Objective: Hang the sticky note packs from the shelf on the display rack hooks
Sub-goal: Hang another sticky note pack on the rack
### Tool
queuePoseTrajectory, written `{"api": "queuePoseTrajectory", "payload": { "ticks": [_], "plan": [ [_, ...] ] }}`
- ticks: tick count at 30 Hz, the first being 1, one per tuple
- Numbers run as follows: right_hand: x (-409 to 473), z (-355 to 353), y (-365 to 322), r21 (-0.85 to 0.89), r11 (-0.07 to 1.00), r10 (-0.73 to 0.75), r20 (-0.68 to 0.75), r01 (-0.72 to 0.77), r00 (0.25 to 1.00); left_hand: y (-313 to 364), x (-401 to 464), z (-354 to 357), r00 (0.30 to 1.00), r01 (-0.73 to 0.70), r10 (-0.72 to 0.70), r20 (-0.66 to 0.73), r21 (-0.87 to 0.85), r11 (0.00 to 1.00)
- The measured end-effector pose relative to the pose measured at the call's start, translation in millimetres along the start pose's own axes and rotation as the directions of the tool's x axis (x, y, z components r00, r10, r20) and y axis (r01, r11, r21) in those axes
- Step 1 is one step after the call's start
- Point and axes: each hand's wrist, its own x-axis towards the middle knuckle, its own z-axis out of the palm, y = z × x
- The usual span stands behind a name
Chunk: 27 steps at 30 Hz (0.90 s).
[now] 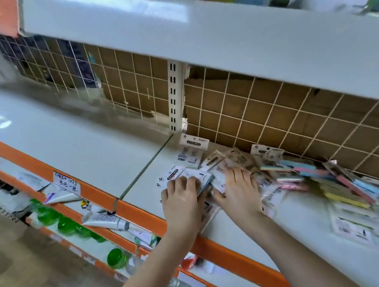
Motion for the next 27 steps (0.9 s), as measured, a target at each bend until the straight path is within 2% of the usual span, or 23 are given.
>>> {"api": "queuePoseTrajectory", "payload": {
  "ticks": [5, 8, 12, 15, 18, 20, 23, 25, 27],
  "plan": [
    [-9.7, -5.7, -11.1, -0.077, 0.994, 0.076, -0.064, -0.081, 0.995, -9.6, -3.6, 1.1, 0.993, -0.102, 0.099, -0.069, -0.048, 0.994],
    [-15.9, -6.6, -9.9, -0.111, 0.992, 0.056, -0.059, -0.063, 0.997, -16.5, -8.9, 1.7, 0.984, -0.130, 0.107, -0.141, -0.169, 0.977],
    [-25.6, -12.4, -5.1, -0.092, 0.993, 0.065, -0.062, -0.071, 0.996, -19.7, -17.3, -3.6, 0.994, -0.056, 0.017, -0.106, -0.379, 0.924],
    [-35.3, -17.5, 0.2, -0.091, 0.995, 0.044, -0.077, -0.051, 0.996, -17.2, -23.0, -9.5, 0.995, 0.010, -0.058, -0.075, -0.531, 0.847],
    [-47.3, -26.1, 6.4, -0.081, 0.996, 0.030, -0.066, -0.035, 0.997, -8.7, -23.5, -21.5, 0.988, 0.091, -0.155, -0.019, -0.741, 0.665],
    [-56.7, -30.7, 11.4, -0.101, 0.995, 0.004, -0.055, -0.009, 0.998, -0.4, -21.3, -31.2, 0.966, 0.208, -0.237, 0.102, -0.851, 0.482],
    [-72.0, -37.6, 23.3, -0.065, 0.998, -0.008, -0.173, -0.004, 0.985, 7.1, -17.3, -36.7, 0.899, 0.386, -0.309, 0.311, -0.896, 0.220],
    [-78.1, -44.8, 33.3, 0.064, 0.996, 0.079, -0.208, -0.067, 0.975, 12.3, -15.9, -36.4, 0.858, 0.460, -0.315, 0.405, -0.880, 0.119],
    [-81.8, -52.6, 46.2, 0.198, 0.962, 0.224, -0.194, -0.185, 0.955, 19.4, -15.6, -34.6, 0.813, 0.519, -0.286, 0.507, -0.854, -0.037]
  ]
}}
